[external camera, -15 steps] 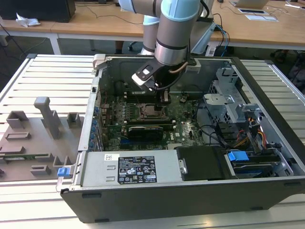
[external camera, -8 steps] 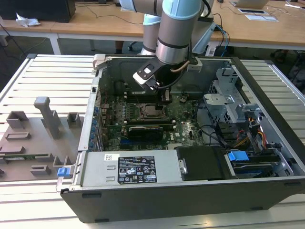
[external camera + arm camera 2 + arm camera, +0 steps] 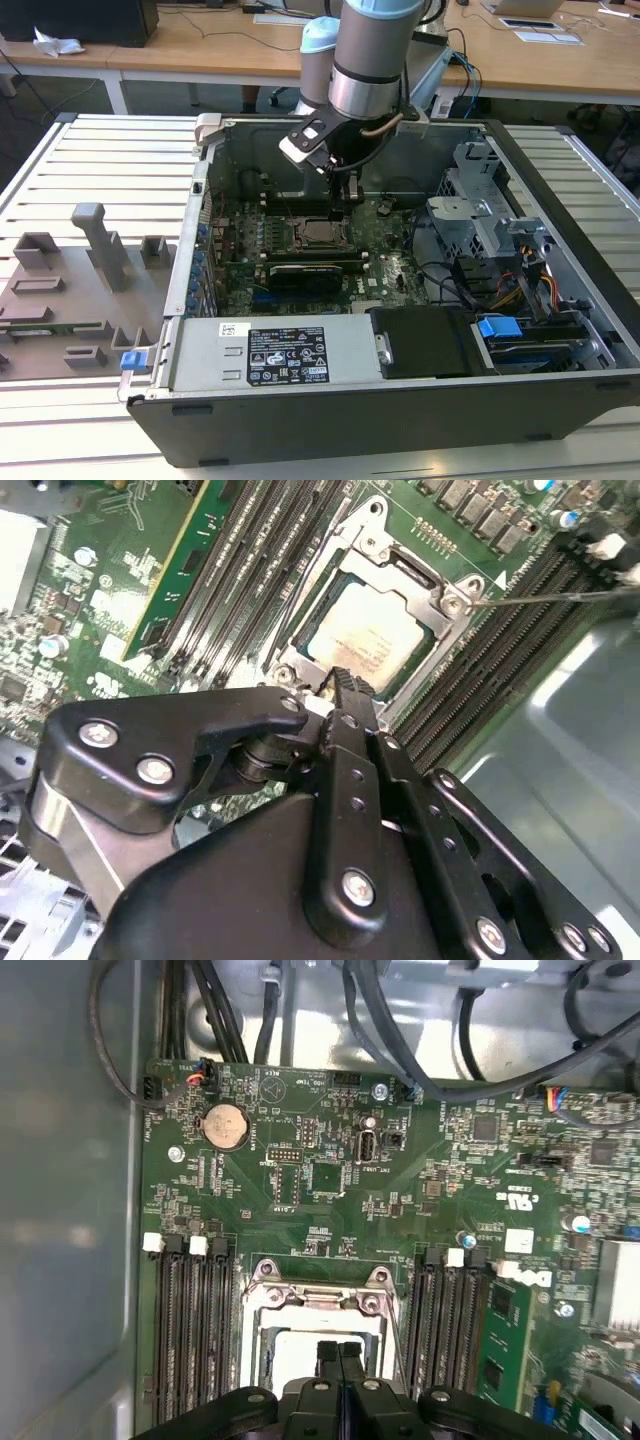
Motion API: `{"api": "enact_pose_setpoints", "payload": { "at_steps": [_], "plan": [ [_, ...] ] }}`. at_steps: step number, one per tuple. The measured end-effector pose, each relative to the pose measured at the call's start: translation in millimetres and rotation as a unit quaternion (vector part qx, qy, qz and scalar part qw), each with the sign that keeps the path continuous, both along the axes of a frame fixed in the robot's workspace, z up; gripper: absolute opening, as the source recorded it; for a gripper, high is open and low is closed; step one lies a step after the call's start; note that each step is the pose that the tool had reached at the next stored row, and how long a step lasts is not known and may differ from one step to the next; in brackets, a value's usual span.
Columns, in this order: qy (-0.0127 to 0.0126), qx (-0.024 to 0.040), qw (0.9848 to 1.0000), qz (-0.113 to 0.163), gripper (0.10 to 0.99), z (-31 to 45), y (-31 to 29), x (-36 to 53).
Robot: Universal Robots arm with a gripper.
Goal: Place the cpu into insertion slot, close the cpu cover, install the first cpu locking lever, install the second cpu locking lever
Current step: 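Close the cpu cover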
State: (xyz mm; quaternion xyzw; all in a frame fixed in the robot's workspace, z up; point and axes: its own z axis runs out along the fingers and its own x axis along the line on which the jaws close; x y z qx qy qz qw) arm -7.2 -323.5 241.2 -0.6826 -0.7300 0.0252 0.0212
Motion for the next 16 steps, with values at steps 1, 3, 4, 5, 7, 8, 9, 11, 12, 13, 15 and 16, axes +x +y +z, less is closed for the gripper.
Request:
{"api": "enact_pose_setpoints", "payload": {
  "at_steps": [1, 3, 4, 5, 7, 8, 9, 11, 12, 13, 15, 16],
  "plan": [
    [0.0, 0.0, 1.0, 0.0, 0.11, 4.7, 0.0, 0.0],
    [0.0, 0.0, 1.0, 0.0, 0.11, 10.8, 0.0, 0.0],
    [0.0, 0.0, 1.0, 0.0, 0.11, 14.2, 0.0, 0.0],
    [0.0, 0.0, 1.0, 0.0, 0.11, 16.5, 0.0, 0.0],
    [0.0, 0.0, 1.0, 0.0, 0.11, 21.6, 0.0, 0.0],
    [0.0001, -0.0001, 1.0, 0.0, 0.11, 24.1, 0.0, 0.0],
    [0.0, 0.0, 1.0, 0.0, 0.11, 25.7, 0.0, 0.0],
    [0.0, 0.0001, 1.0, 0.0, 0.11, 26.0, 0.0, 0.0],
    [0.0, 0.0001, 1.0, 0.0, 0.11, 26.1, 0.0, 0.0],
    [0.0, 0.0, 1.0, 0.0, 0.11, 26.3, 0.0, 0.0],
    [0.0, 0.0, 1.0, 0.0, 0.11, 26.5, 0.0, 0.0],
    [0.0, 0.0, 1.0, 0.0, 0.11, 26.5, 0.0, 0.0]
  ]
}}
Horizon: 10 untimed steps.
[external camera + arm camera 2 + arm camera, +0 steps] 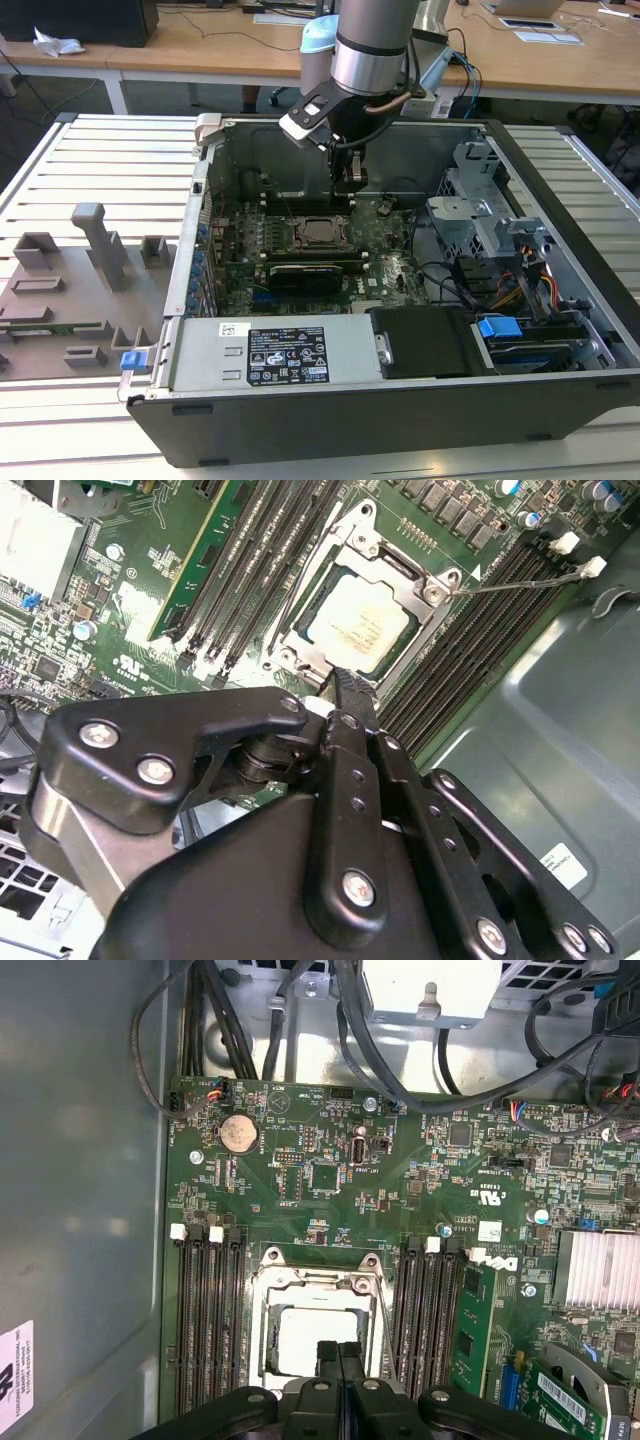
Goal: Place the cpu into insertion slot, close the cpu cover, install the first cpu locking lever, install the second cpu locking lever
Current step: 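Close the cpu cover, then install the first cpu locking lever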
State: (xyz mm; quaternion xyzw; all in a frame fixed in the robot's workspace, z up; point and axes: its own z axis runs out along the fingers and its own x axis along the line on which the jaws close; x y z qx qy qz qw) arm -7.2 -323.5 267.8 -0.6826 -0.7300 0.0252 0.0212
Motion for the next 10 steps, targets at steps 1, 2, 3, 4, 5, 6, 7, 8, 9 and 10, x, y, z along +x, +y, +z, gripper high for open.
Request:
{"api": "enact_pose_setpoints", "payload": {
  "at_steps": [1, 2, 3, 4, 5, 6, 7, 8, 9, 10],
  "plan": [
    [0.0, 0.0, 1.0, 0.0, 0.11, 0.0, 0.0, 0.0],
    [0.0, 0.0, 1.0, 0.0, 0.11, 0.1, 0.0, 0.0],
    [0.0, 0.0, 1.0, 0.0, 0.11, 0.1, 0.0, 0.0],
    [0.0, 0.0, 1.0, 0.0, 0.11, 0.2, 0.0, 0.0],
    [0.0, 0.0, 1.0, 0.0, 0.11, 0.2, 0.0, 0.0],
    [0.0, 0.0, 1.0, 0.0, 0.11, 0.2, 0.0, 0.0],
    [0.0, 0.0, 1.0, 0.0, 0.11, 0.3, 0.0, 0.0],
    [0.0, 0.0, 1.0, 0.0, 0.11, 0.3, 0.0, 0.0],
    [0.0, 0.0, 1.0, 0.001, 0.11, 0.3, 0.0, 0.0],
    [0.0, 0.0, 1.0, 0.002, 0.11, 0.3, 0.0, 0.0]
  ]
}}
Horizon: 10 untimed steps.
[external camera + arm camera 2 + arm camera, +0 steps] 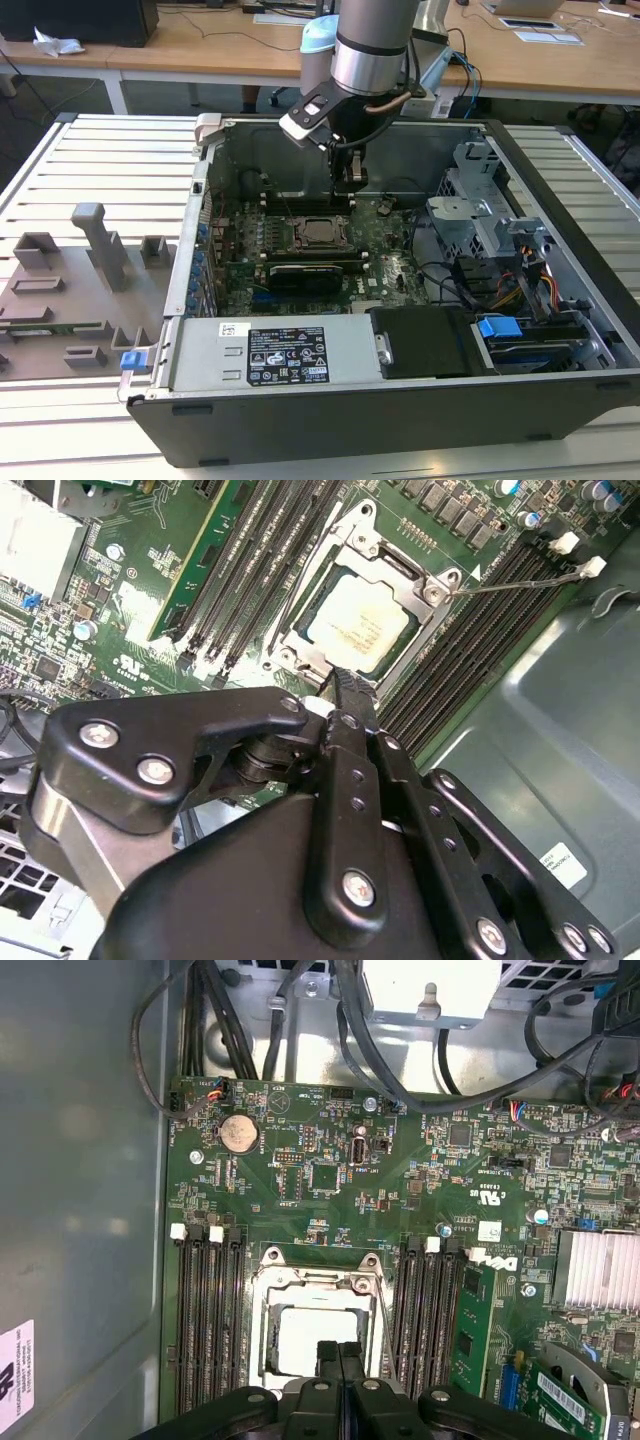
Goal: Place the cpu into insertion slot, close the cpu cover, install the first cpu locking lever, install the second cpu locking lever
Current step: 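Install the first cpu locking lever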
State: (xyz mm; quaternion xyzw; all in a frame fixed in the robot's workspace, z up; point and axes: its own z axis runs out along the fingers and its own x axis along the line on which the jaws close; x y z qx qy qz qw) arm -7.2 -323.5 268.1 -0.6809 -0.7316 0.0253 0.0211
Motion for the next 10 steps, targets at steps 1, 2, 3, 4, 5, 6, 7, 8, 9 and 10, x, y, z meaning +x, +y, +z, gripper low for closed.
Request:
{"api": "enact_pose_setpoints", "payload": {
  "at_steps": [1, 2, 3, 4, 5, 6, 7, 8, 9, 10],
  "plan": [
    [0.0, 0.0, 1.0, 0.003, 0.11, 0.0, 0.0, 0.0],
    [0.0, 0.0, 0.9999, 0.011, 0.11, 0.0, 0.0, 0.0],
    [0.0, 0.0, 0.9997, 0.025, 0.11, 0.0, 0.0, 0.0],
    [0.0, 0.0, 0.9993, 0.037, 0.11, 0.0, 0.0, 0.0],
    [0.0, 0.0, 0.9987, 0.05, 0.11, 0.0, 0.0, 0.0],
    [0.0, 0.0, 0.9981, 0.062, 0.11, 0.0, 0.0, 0.0],
    [0.0, 0.0, 0.9968, 0.079, 0.11, 0.0, 0.0, 0.0],
    [0.0, 0.0, 0.9955, 0.095, 0.11, 0.0, 0.0, 0.0],
    [0.0, 0.0, 0.9947, 0.103, 0.11, 0.0, 0.0, 0.0],
    [0.0, 0.0, 0.994, 0.109, 0.11, 0.0, 0.0, 0.0]
  ]
}}
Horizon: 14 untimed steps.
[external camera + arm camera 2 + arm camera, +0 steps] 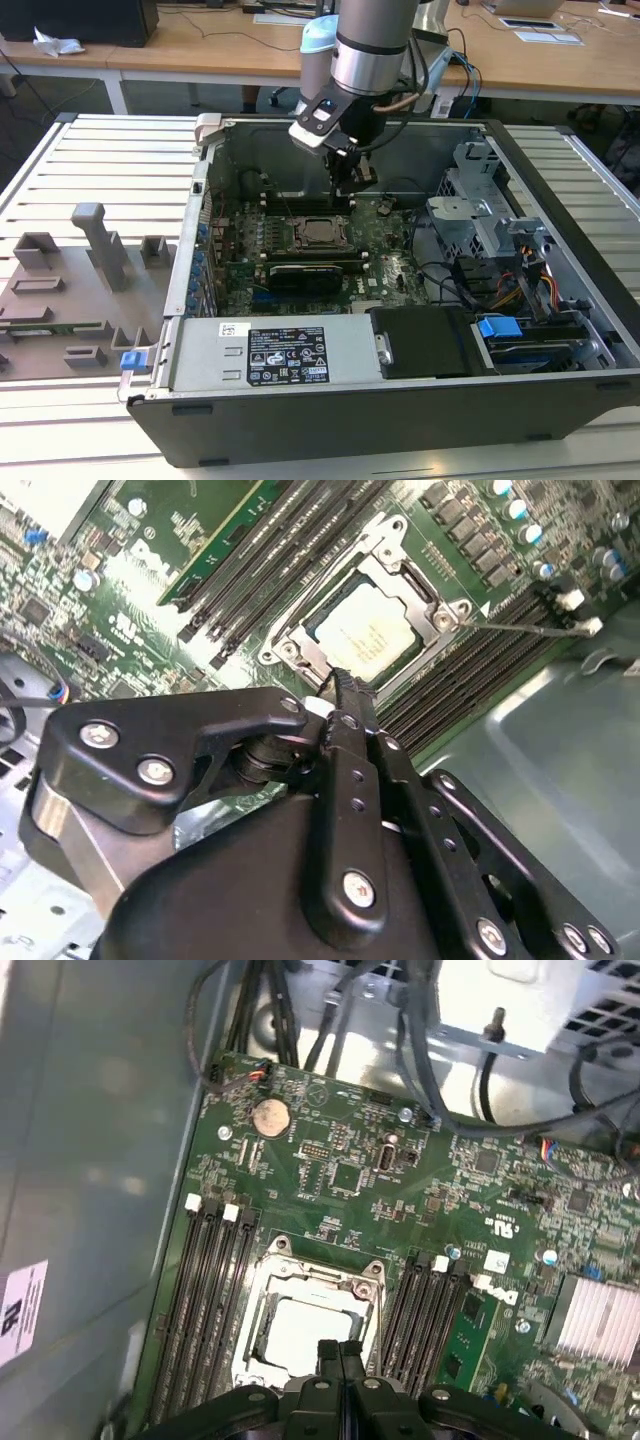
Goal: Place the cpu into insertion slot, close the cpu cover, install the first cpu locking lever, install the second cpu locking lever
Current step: 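Install the first cpu locking lever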
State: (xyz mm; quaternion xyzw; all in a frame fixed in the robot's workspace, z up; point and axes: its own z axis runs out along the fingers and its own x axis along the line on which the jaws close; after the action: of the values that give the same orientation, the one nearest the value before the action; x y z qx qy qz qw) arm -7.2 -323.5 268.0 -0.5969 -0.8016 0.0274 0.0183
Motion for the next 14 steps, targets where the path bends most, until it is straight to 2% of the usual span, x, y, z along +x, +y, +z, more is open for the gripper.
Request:
{"api": "enact_pose_setpoints", "payload": {
  "at_steps": [5, 10, 14],
  "plan": [
    [0.0, 0.0, 0.9991, 0.043, 0.11, 0.0, 0.0, 0.0],
    [0.0, 0.0, 0.9961, 0.088, 0.11, 0.0, 0.0, 0.0],
    [0.0, 0.0, 0.9926, 0.121, 0.11, 0.0, 0.0, 0.0]
  ]
}}
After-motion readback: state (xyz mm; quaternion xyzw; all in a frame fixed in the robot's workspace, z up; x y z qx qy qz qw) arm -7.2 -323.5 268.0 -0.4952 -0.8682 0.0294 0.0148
